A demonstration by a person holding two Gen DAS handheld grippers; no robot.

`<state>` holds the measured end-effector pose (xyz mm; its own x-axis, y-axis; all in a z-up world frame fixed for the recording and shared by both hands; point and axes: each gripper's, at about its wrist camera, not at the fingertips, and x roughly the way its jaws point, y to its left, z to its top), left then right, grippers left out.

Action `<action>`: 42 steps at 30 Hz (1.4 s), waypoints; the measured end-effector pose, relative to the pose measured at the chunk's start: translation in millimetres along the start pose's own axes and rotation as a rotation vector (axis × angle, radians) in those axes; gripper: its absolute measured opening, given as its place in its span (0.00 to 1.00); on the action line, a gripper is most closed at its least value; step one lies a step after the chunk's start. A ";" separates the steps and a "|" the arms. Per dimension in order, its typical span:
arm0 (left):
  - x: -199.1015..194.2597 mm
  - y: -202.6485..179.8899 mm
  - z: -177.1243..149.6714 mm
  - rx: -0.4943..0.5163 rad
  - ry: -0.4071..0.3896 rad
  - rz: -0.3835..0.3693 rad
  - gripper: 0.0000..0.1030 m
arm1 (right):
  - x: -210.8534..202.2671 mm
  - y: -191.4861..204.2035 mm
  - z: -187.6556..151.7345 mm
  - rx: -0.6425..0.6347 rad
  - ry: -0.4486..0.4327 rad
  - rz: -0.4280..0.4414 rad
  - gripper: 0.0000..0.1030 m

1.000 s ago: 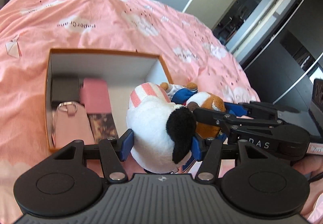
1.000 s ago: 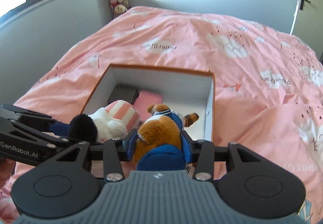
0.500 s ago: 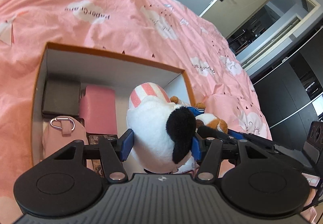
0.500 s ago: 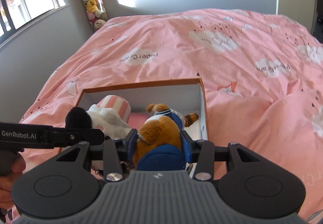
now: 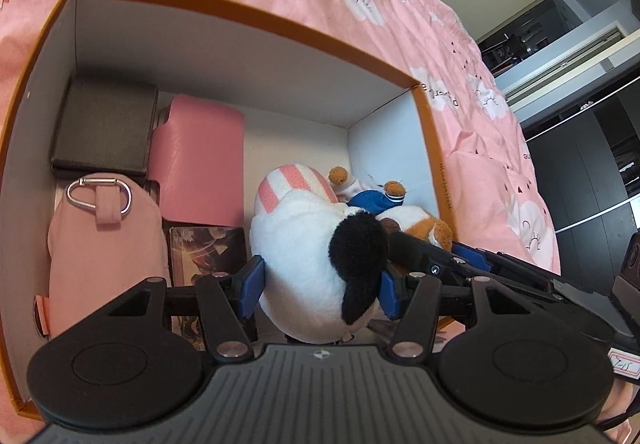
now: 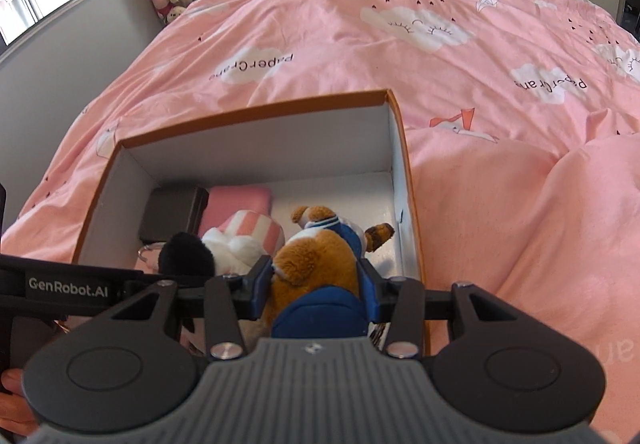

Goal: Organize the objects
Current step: 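Lower both plushes into the box beside the pink cases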

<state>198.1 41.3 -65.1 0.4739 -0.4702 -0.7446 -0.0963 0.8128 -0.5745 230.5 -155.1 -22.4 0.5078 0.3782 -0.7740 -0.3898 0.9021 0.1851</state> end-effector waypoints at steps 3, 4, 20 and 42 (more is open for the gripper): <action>3.5 3.9 -1.8 0.004 0.006 0.009 0.63 | 6.9 1.6 -2.5 -0.008 0.018 -0.005 0.46; 4.6 4.3 -2.3 0.011 0.008 0.017 0.63 | 8.6 1.1 -3.5 -0.006 0.025 -0.004 0.46; 8.2 4.9 -4.8 0.059 0.013 0.050 0.68 | 25.8 -0.9 -7.1 0.014 0.121 -0.002 0.48; -0.1 -5.0 -0.2 0.114 0.016 0.060 0.45 | 30.9 0.7 14.8 -0.174 0.241 -0.048 0.36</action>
<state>198.3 37.2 -62.2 0.4560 -0.4245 -0.7822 -0.0229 0.8730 -0.4872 257.3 -139.8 -37.2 0.3398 0.2565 -0.9048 -0.5063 0.8607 0.0539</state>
